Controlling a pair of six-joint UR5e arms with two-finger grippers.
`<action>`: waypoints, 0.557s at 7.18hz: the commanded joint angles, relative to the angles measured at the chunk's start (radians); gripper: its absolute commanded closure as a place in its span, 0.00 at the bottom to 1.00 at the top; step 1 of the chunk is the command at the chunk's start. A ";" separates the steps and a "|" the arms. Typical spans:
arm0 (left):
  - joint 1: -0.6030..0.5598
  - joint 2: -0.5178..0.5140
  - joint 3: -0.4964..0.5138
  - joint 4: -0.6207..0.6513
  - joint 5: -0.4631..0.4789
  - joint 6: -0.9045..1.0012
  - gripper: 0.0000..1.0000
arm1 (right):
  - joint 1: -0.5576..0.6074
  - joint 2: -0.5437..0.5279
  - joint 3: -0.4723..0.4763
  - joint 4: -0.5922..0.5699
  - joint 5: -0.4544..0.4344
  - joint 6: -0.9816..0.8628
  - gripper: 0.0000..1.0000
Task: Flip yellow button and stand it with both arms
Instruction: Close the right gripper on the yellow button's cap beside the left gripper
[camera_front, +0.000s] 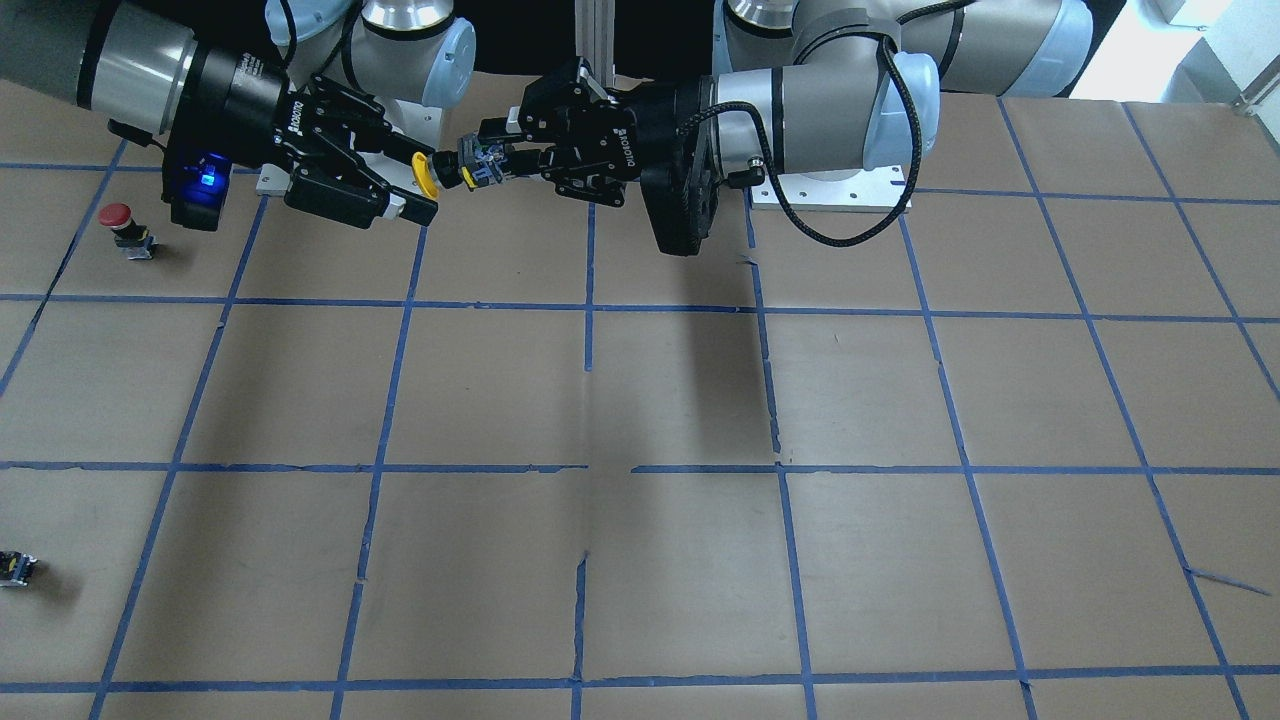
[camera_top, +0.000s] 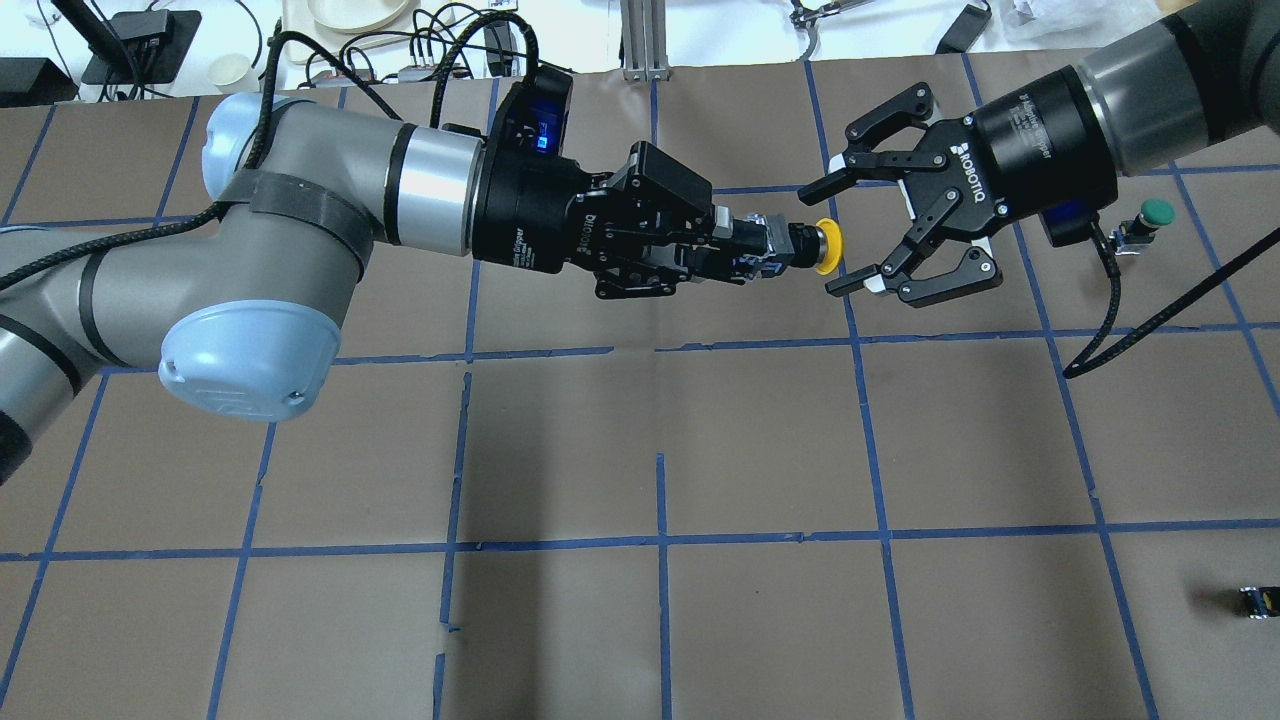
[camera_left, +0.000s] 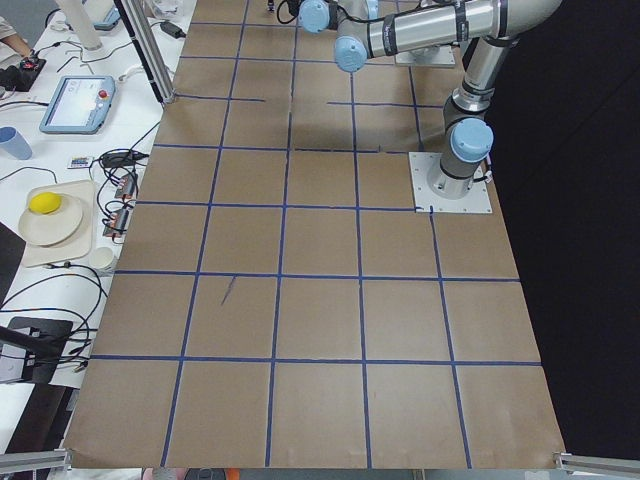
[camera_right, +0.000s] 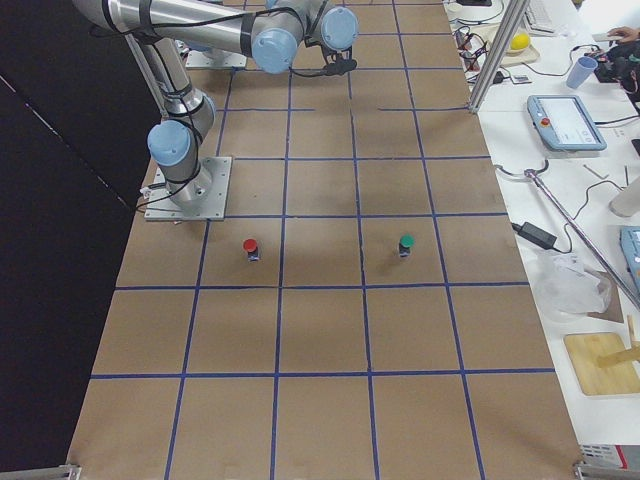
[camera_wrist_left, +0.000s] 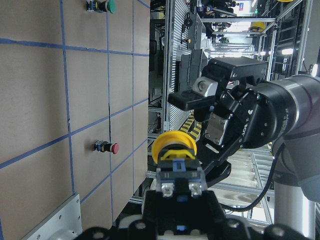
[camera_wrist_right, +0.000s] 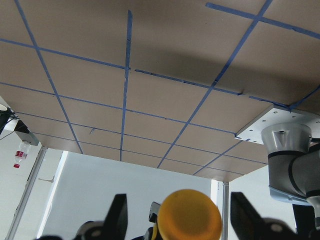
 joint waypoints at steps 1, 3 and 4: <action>0.000 0.001 0.000 0.000 0.002 -0.010 0.95 | 0.000 0.000 -0.001 -0.003 0.004 -0.004 0.60; 0.000 0.006 0.000 0.000 0.004 -0.012 0.94 | 0.000 0.000 -0.003 -0.003 0.004 -0.006 0.68; 0.000 0.009 0.000 -0.002 0.004 -0.012 0.94 | -0.002 0.000 -0.003 -0.003 0.004 -0.006 0.71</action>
